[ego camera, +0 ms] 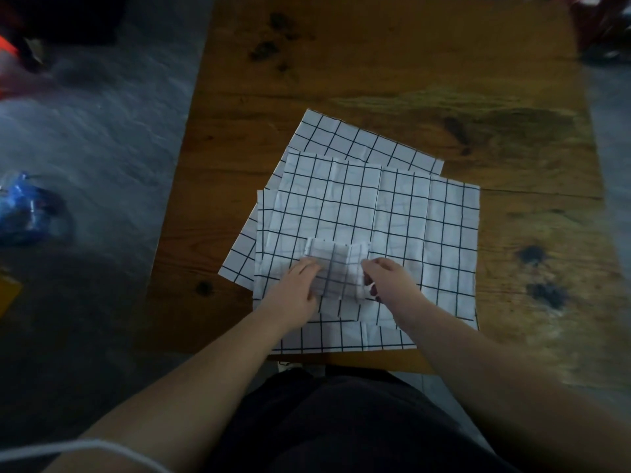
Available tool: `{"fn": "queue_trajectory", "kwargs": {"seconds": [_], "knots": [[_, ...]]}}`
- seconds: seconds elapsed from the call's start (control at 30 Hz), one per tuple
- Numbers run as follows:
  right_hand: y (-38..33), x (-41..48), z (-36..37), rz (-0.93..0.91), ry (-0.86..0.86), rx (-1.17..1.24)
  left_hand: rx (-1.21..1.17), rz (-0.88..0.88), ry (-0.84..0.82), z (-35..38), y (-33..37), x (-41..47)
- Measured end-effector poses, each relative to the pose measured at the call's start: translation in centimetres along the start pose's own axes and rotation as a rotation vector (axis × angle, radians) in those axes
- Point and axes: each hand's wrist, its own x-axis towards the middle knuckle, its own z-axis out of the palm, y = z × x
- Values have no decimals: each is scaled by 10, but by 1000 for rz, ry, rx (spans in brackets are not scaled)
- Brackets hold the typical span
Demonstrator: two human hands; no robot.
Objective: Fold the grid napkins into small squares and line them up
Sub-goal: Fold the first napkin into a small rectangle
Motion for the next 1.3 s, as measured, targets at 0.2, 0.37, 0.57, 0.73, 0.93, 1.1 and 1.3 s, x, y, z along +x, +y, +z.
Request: {"fn": "queue_trajectory", "kwargs": {"seconds": [0.2, 0.37, 0.57, 0.73, 0.93, 1.1, 1.3], "knots": [[1, -13, 28, -151, -23, -105, -430, -175, 220, -7, -9, 0], [9, 6, 35, -211, -126, -404, -482, -278, 329, -9, -10, -9], [-7, 36, 26, -318, -111, -649, -350, -373, 315, 4, -9, -7], [-24, 58, 23, -460, 45, -773, -200, -356, 256, 5, -1, 0], [-31, 76, 27, -380, -14, -866, -136, -367, 235, 3, 4, 6], [-29, 69, 19, -264, -31, -760, -132, -383, 295, -3, 11, 3], [9, 43, -6, -78, 50, -365, -32, -159, 270, -8, 18, -2]]}}
